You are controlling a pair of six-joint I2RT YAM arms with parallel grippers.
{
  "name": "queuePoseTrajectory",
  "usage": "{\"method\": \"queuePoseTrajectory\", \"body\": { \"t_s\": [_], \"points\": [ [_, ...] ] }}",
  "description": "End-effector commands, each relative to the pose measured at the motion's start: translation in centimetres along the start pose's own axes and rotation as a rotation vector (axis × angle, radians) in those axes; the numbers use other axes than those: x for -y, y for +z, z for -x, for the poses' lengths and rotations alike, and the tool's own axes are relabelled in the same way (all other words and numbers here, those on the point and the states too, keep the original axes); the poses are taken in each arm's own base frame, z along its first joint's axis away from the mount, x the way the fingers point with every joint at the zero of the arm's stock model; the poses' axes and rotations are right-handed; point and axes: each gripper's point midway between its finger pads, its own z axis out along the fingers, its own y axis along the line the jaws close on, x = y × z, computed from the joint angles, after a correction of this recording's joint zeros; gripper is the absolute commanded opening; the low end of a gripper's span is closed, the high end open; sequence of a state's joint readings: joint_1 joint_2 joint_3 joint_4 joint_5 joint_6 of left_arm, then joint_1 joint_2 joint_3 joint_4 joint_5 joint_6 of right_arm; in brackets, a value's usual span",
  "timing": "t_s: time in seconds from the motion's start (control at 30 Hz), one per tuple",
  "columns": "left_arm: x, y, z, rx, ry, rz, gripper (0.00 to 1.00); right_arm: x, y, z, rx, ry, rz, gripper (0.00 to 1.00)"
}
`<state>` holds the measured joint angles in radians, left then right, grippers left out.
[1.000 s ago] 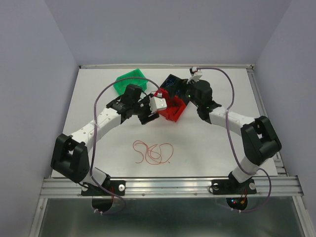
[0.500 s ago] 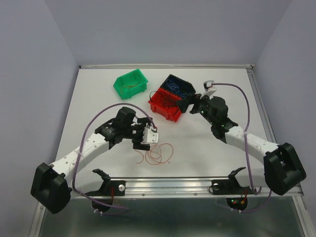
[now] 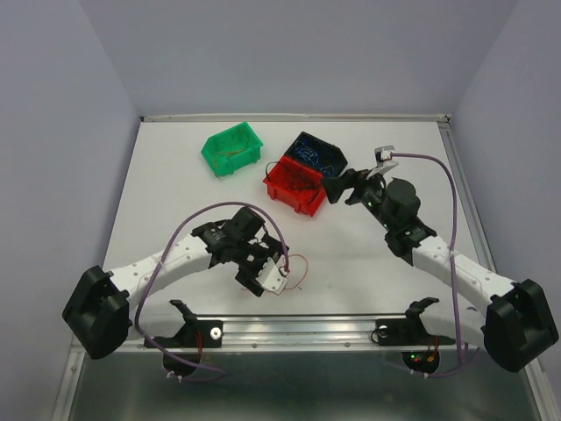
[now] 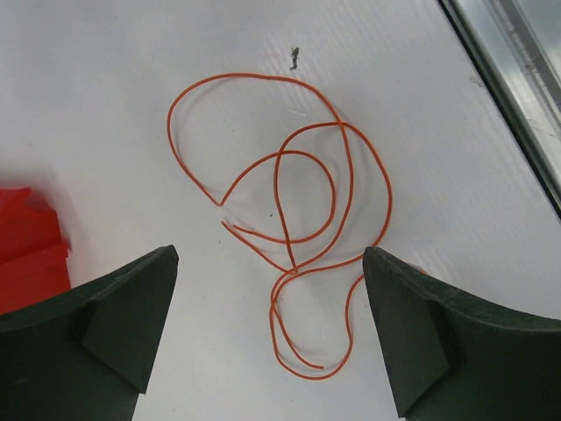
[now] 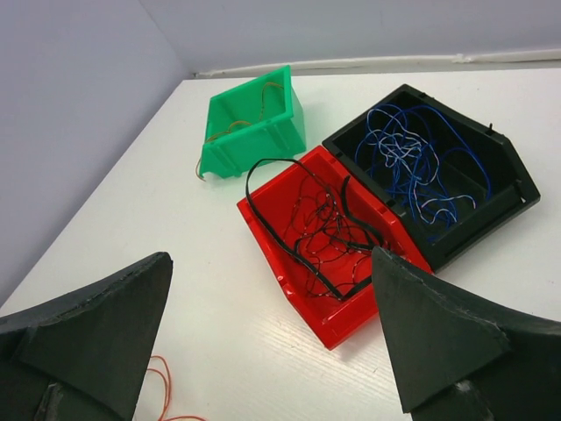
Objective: Untangle the cables
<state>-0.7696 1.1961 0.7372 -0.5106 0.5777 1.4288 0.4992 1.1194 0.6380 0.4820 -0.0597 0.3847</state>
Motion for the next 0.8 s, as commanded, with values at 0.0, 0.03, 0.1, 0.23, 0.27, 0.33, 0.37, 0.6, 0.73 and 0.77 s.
{"method": "queuePoseTrajectory", "body": {
  "t_s": [0.0,0.03,0.1,0.23,0.27,0.33,0.37,0.6,0.73,0.77],
  "points": [
    [-0.1,-0.4,2.0,0.021,0.037,-0.031,0.99,-0.1,-0.2,-0.6,-0.007,-0.016,0.01,1.0],
    [0.3,-0.1,2.3,0.027,0.036,-0.043,0.99,-0.1,-0.3,-0.6,-0.005,-0.017,0.011,1.0],
    [0.6,0.1,2.7,0.035,-0.002,-0.038,0.99,-0.2,-0.3,-0.5,-0.003,-0.018,0.013,1.0],
    [1.2,1.8,3.7,0.04,-0.021,-0.032,0.99,-0.3,-0.4,-0.6,-0.005,-0.017,0.019,1.0],
    [1.4,2.2,3.8,0.036,-0.031,-0.036,0.99,-0.3,-0.4,-0.7,-0.009,-0.017,0.022,1.0],
    [1.3,2.9,3.7,0.015,-0.024,-0.03,0.99,-0.4,-0.4,-0.7,-0.01,-0.015,0.025,1.0],
    [1.7,3.3,4.0,0.012,-0.013,-0.043,0.99,-0.5,-0.5,-0.7,-0.011,-0.014,0.028,1.0],
    [0.9,4.7,3.3,-0.039,-0.015,-0.028,0.99,-0.8,-0.9,-0.3,0.003,-0.009,0.042,1.0],
    [0.6,5.7,2.7,-0.073,-0.024,-0.034,0.99,-0.8,-1.1,-0.3,0.004,-0.009,0.043,1.0],
    [0.6,5.8,2.5,-0.083,-0.027,-0.037,0.99,-1.0,-1.1,-0.3,0.003,-0.009,0.049,1.0]
  ]
}}
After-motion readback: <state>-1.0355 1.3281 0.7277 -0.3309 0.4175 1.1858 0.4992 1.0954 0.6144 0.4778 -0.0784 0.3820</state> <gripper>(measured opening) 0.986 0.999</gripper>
